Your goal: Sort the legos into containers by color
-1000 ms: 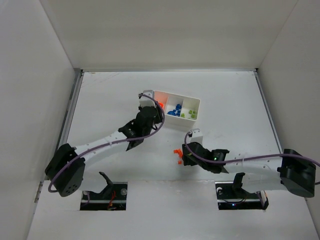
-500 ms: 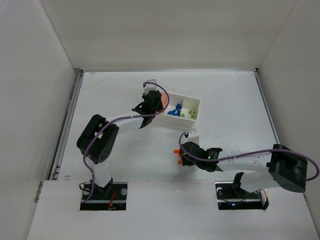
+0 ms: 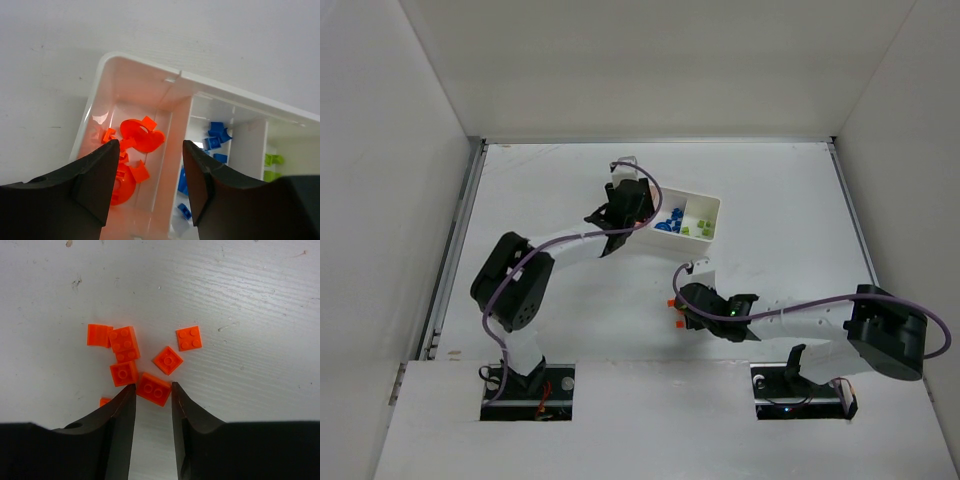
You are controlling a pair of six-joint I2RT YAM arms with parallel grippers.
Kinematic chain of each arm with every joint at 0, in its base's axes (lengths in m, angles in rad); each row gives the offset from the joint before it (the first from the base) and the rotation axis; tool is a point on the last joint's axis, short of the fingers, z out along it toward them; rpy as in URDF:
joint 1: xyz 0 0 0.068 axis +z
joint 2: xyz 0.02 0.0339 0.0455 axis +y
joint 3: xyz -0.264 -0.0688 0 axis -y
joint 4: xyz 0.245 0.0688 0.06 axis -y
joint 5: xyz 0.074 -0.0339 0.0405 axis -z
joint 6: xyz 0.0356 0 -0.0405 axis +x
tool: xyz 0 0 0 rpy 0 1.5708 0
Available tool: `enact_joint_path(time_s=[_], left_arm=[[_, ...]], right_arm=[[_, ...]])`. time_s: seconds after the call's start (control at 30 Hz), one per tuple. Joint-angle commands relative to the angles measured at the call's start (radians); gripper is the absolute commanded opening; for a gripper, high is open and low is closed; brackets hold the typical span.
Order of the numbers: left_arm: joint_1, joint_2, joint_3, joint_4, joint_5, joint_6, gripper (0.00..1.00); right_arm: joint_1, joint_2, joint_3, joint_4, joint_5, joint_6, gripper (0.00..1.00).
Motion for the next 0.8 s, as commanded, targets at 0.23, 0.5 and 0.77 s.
enact_joint_path(time_s=[0.23,0.5,0.77], left_arm=[[-0.095,-0.409,-0.269,0.086,-0.029,-0.020,0.51],[-0.180,-0.631,-0.565,0.063,-0.070,-0.095,0.50],[-0.299,-0.714,-0.713,0.030,-0.096,-0.231,0.49]], right_arm=[[-0.051,-0.151,0.056,-0.008,0.031,-0.066,0.32],[-0.223,-0.061,0.278,0.126,-0.045,-0.263,0.31],[-0.367,0.309,0.631,0.292,-0.159,-0.372,0.30]])
